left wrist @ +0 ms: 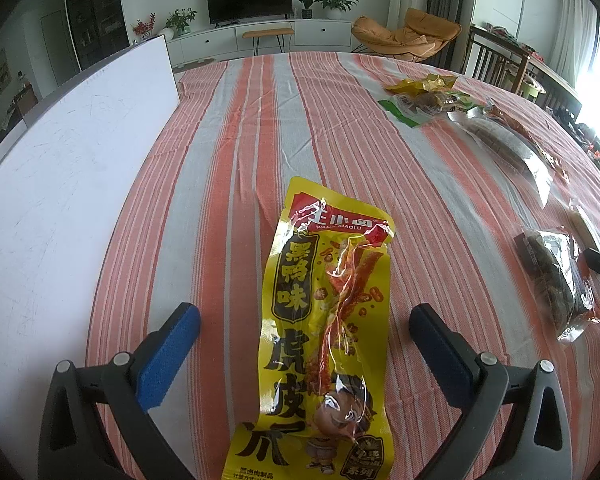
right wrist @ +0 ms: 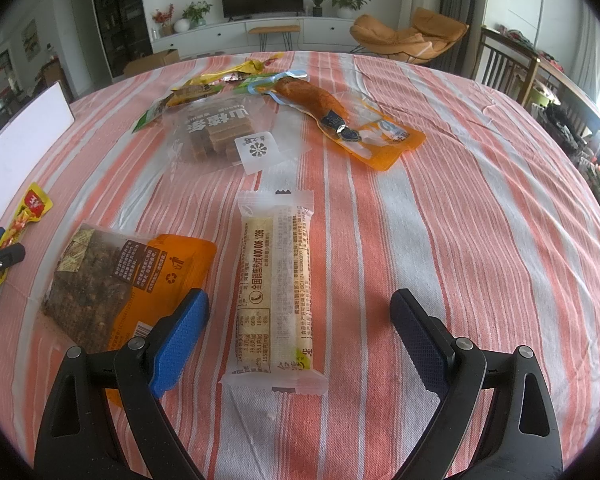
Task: Organize snacks
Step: 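Hold the yellow packet in the left tool above the table, then carry the yellow packet with the left tool into the white box and release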
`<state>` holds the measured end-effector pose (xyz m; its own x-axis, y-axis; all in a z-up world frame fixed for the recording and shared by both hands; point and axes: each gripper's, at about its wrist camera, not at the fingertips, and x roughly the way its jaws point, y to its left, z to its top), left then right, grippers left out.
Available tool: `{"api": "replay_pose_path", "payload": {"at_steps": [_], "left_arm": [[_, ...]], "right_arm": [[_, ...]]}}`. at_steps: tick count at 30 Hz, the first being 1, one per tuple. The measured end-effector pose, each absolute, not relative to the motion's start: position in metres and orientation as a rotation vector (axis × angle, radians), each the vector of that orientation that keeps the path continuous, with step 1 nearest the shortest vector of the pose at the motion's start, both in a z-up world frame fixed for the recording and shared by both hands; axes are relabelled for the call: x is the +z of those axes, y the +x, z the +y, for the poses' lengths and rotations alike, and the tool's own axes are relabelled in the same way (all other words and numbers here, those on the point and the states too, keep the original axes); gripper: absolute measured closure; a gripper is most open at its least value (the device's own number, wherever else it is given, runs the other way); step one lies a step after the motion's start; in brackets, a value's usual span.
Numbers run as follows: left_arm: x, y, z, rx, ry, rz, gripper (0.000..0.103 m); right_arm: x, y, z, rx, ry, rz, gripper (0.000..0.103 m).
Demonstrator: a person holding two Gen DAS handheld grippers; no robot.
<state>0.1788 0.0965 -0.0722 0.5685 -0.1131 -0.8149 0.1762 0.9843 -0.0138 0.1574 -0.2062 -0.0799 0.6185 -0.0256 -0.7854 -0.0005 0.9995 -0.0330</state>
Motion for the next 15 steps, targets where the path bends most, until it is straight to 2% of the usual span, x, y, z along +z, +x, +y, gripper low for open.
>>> {"api": "replay_pose_path", "payload": {"at_steps": [3,7,10,13,14,15], "left_arm": [[-0.072,0.180,0.096,-0.175,0.080,0.967,0.000],[-0.069,0.191,0.094,-0.203,0.115,1.106,0.000],[-0.067,0.190,0.087,-0.235,0.146,1.152,0.005],[-0.062,0.188,0.081,-0.263,0.161,1.159,0.023],[-0.059,0.188,0.079,-0.266,0.161,1.155,0.042],[-0.056,0.189,0.078,-0.264,0.155,1.154,0.052]], "right_arm": [[-0.080,0.157,-0.206,-0.014,-0.030,0.904,0.009],[-0.080,0.158,-0.207,0.000,-0.031,0.909,0.008],[-0.074,0.171,-0.213,0.065,-0.017,1.028,0.008],[-0.062,0.192,-0.235,0.127,0.157,1.198,0.009],[-0.060,0.197,-0.240,0.119,0.185,1.238,0.009],[-0.059,0.202,-0.243,0.102,0.198,1.263,0.009]]}}
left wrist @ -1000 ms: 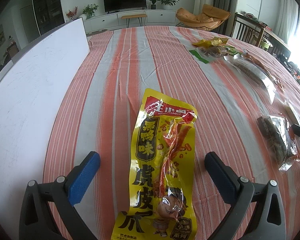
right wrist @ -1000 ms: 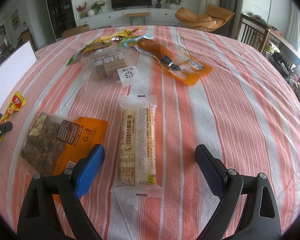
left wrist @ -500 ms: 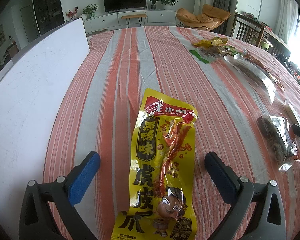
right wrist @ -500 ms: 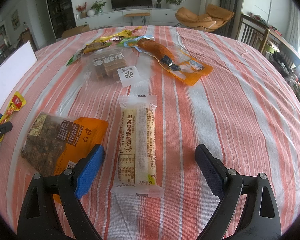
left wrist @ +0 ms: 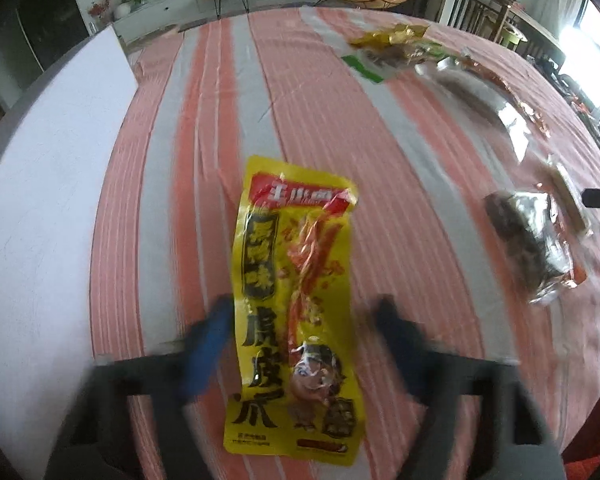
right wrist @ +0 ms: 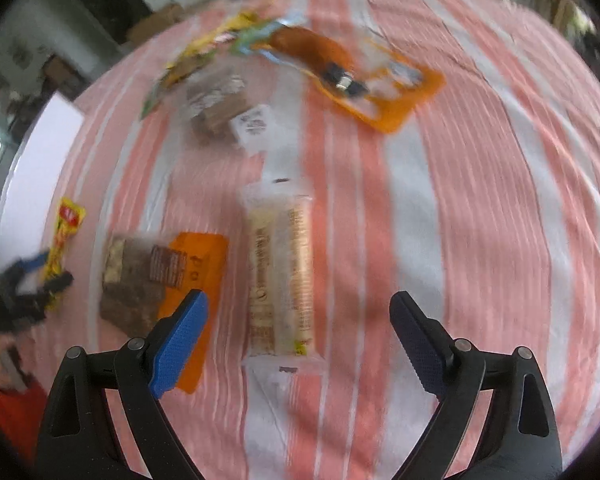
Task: Organize snacks
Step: 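Carry the yellow packet with the left tool into the white box and release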
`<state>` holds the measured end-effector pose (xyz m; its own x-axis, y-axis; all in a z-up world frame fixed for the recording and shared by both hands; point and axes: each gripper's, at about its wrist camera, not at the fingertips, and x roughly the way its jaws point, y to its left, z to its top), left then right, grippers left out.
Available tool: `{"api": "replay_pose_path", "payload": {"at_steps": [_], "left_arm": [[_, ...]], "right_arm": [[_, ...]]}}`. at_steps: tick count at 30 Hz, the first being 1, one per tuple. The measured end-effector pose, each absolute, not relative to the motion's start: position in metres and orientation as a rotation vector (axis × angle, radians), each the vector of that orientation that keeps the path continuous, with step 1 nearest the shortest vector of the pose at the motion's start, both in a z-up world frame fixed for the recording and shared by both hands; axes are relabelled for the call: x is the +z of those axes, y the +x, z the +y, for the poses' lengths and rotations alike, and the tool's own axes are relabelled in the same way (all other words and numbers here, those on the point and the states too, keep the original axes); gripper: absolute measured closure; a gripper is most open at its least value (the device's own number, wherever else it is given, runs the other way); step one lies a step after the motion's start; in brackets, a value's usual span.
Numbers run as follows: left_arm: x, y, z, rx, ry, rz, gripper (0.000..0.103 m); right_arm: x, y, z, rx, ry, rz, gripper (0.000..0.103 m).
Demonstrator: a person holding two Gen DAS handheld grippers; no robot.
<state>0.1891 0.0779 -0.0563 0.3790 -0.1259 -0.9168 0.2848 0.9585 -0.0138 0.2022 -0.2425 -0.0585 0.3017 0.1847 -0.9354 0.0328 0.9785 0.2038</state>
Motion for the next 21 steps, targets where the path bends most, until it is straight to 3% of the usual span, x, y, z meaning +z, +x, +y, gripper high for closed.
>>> {"api": "replay_pose_path", "payload": {"at_steps": [5,7,8,15,21], "left_arm": [[-0.050,0.186,0.088,-0.274,0.039,1.143,0.060],[-0.046,0.178,0.098,-0.294,-0.031,1.131,0.061],[-0.043,0.173,0.103,-0.295,-0.060,1.122,0.061],[-0.003,0.140,0.135,-0.365,-0.287,0.999,0.061],[0.065,0.124,0.182,-0.408,-0.438,0.838,0.061]], "right_arm": [[-0.062,0.219,-0.215,0.090,0.061,1.309,0.013],[-0.069,0.220,-0.197,0.074,-0.040,1.309,0.046],[-0.068,0.220,-0.192,0.038,-0.102,1.285,0.072],[-0.045,0.214,-0.199,0.033,0.026,1.232,0.071],[0.028,0.212,-0.150,0.225,0.128,1.106,0.071]]}}
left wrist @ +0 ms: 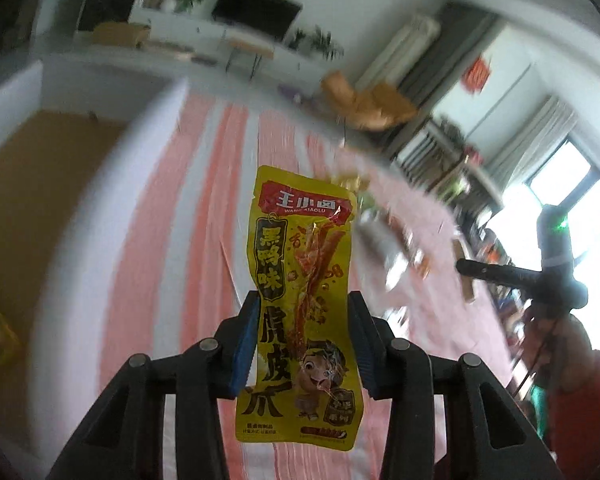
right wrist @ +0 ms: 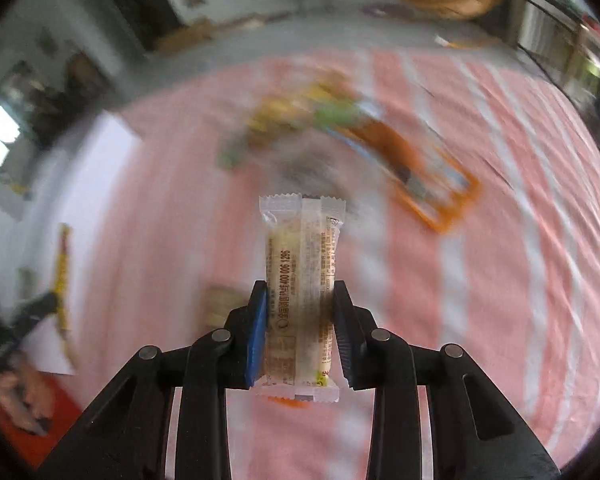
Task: Organize snacks
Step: 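Carry the yellow packet with the left tool into the white box and release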
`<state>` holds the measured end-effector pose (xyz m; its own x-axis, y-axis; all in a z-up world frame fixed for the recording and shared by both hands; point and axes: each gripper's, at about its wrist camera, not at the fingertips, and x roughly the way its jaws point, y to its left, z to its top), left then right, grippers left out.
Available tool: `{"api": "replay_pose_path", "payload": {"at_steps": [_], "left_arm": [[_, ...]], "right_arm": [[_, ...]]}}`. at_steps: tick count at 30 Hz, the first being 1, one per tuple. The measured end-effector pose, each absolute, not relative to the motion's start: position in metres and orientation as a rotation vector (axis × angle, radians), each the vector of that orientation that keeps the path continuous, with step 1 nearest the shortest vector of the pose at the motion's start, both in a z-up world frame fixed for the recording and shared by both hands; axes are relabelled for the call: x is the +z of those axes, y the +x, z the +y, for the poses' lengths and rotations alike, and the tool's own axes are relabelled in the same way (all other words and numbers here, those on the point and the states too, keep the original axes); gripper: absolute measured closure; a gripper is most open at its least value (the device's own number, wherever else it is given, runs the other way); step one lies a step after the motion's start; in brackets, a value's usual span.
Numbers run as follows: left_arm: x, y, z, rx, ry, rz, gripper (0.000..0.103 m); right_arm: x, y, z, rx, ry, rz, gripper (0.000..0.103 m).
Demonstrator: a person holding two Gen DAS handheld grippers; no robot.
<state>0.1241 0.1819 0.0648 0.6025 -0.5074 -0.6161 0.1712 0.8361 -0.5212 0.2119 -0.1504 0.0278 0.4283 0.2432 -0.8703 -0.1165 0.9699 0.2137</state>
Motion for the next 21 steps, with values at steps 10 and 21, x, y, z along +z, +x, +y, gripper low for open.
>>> {"api": "replay_pose_path", "payload": {"at_steps": [10,21], "left_arm": [[0.113,0.101,0.335,0.132,-0.265,0.799,0.041],[0.095,0.070,0.335,0.176,-0.331,0.759,0.013]], "right_arm": [[0.124,0.210,0.123,0.780,0.068,0.952,0.065],[0.108,0.198,0.151,0.769,-0.007,0.845,0.014]]}}
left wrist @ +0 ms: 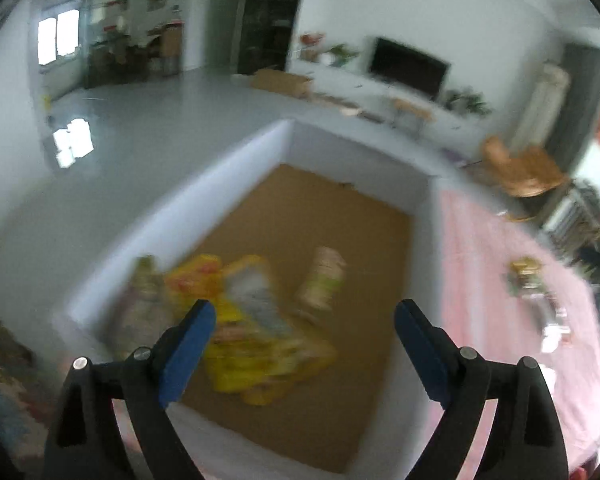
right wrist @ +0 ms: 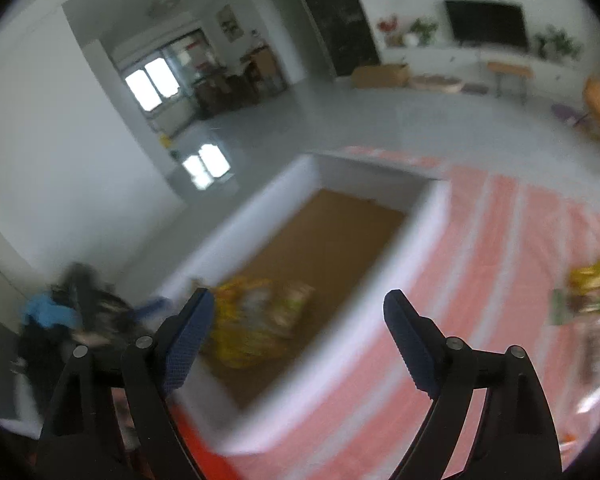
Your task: Organize snacks
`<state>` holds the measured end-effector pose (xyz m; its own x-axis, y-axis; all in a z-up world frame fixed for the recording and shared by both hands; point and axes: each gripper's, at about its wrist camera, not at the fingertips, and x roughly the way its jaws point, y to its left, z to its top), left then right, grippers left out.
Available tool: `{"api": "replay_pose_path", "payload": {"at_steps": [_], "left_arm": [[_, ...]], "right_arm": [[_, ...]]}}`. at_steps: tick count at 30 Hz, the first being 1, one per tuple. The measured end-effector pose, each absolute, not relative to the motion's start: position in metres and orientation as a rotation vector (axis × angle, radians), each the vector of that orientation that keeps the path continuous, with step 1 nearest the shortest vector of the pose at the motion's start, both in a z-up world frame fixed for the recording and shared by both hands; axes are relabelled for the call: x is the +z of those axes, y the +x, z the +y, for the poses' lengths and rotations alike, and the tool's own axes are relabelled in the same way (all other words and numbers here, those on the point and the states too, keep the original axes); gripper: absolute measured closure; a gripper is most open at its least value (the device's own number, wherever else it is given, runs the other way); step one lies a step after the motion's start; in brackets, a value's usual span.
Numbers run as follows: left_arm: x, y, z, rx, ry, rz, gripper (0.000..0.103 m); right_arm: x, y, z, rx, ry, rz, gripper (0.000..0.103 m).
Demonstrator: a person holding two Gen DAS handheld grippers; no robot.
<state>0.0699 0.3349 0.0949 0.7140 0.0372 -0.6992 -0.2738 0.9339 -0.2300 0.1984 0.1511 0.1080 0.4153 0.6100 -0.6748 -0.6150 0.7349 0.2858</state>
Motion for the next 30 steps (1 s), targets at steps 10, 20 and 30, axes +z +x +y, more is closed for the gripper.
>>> {"api": "replay_pose_path", "payload": {"at_steps": [10,20,30], "left_arm": [[0.094,0.069,0.106,-0.326,-0.129,0.769,0.000],[-0.030,0.132,0.017,-0.233,0.150,0.886,0.000],[-0.068,0.177,0.035,-0.161,0.048,0.950,0.000]], "right_arm": [[-0.044,0.188,-0.134,0.072,-0.149,0.937,0.015],[-0.084,0.146,-0.239,-0.083,-0.078,0.888,0.014],[-0.080,0.127,-0.246,-0.081,-0.006,0.907,0.008]]}}
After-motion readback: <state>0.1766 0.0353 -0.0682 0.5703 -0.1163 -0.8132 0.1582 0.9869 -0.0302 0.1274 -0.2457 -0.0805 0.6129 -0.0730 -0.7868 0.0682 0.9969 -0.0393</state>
